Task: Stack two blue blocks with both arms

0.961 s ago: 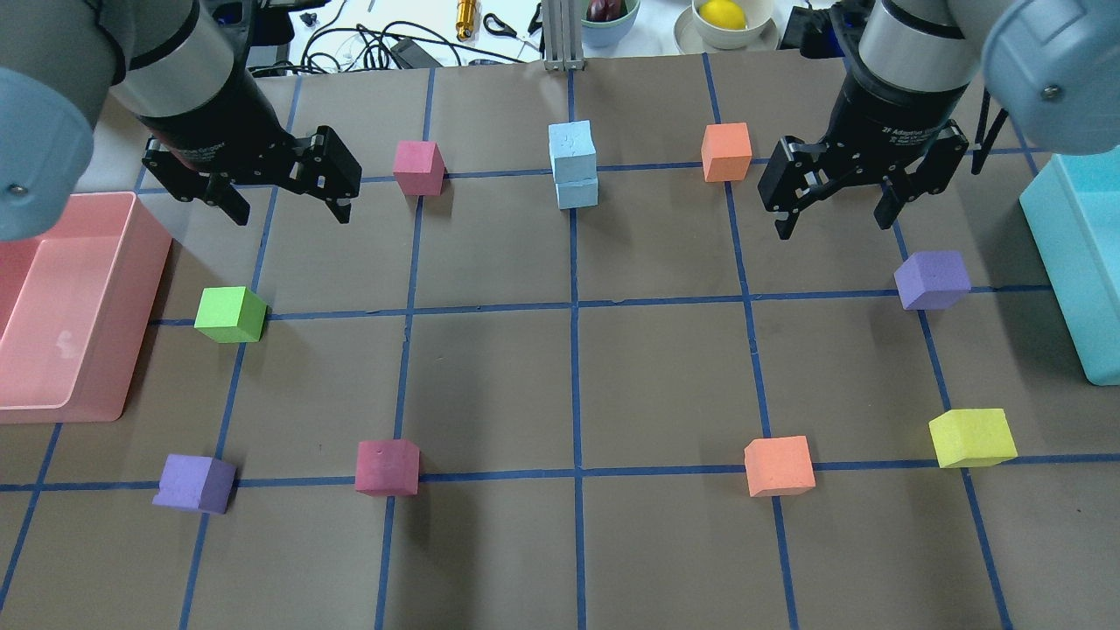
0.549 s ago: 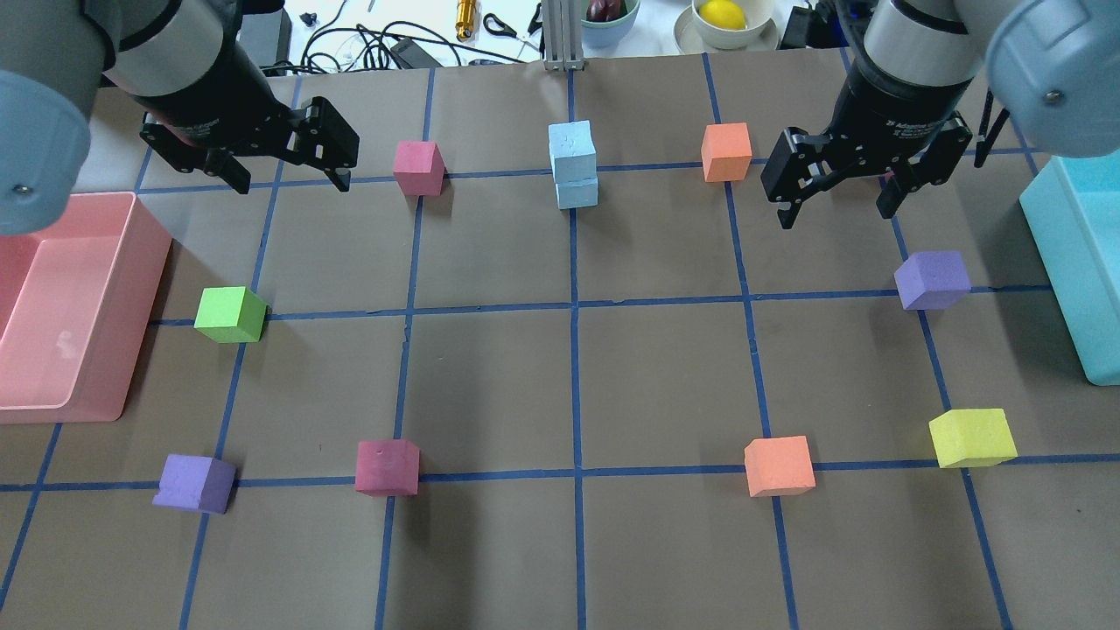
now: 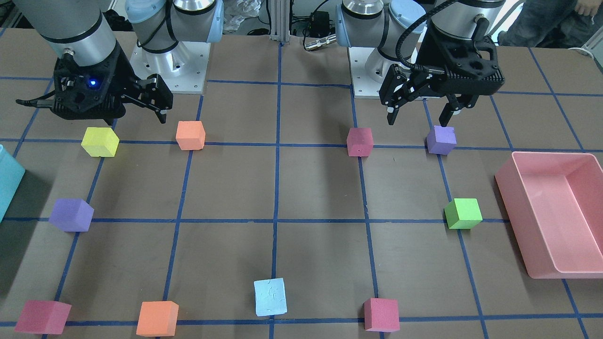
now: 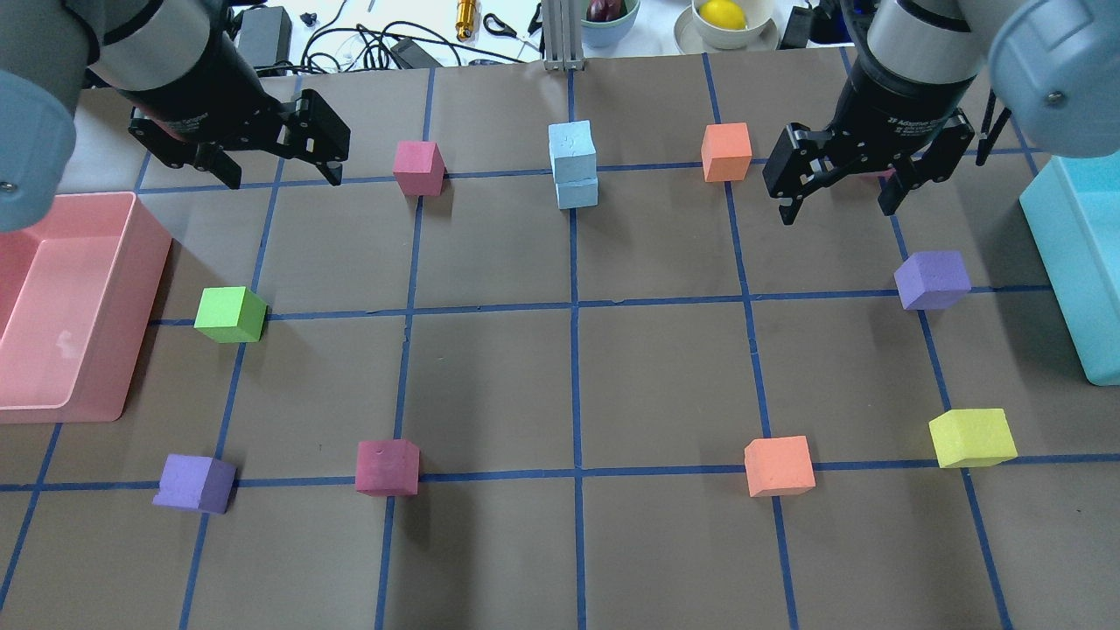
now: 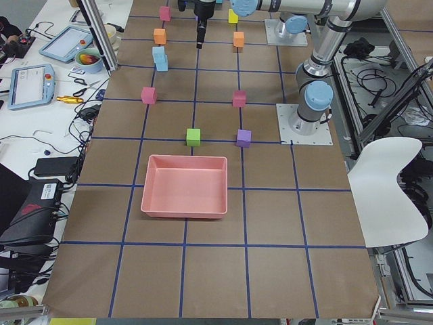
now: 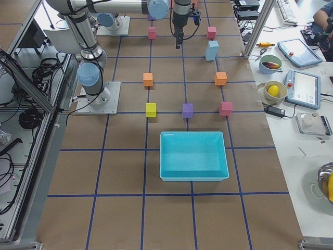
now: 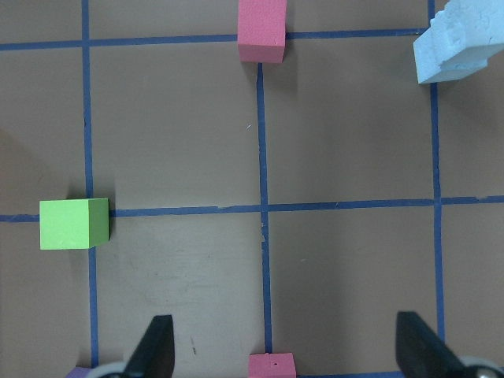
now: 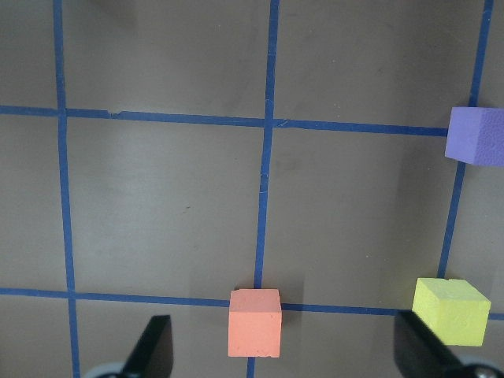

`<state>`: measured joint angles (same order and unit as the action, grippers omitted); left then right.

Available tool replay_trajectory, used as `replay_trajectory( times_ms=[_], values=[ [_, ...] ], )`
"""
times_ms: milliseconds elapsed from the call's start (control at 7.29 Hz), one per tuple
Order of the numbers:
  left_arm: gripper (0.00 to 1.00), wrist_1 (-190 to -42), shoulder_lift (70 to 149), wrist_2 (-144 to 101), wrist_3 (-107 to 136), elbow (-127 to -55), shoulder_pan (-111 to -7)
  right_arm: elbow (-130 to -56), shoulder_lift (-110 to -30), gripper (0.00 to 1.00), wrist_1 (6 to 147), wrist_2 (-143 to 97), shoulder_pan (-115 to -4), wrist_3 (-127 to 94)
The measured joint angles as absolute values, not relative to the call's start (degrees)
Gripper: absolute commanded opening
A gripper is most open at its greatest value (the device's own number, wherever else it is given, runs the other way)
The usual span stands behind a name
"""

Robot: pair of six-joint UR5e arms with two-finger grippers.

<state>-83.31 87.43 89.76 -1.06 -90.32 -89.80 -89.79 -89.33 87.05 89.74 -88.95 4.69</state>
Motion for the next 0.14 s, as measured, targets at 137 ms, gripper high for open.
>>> replay_trajectory(
  times_ms=[137],
  values=[
    [1.00, -83.3, 87.4, 89.7, -1.1, -90.4, -89.8, -89.8, -89.4, 1.00, 87.0, 89.7, -88.9, 4.7]
  ],
)
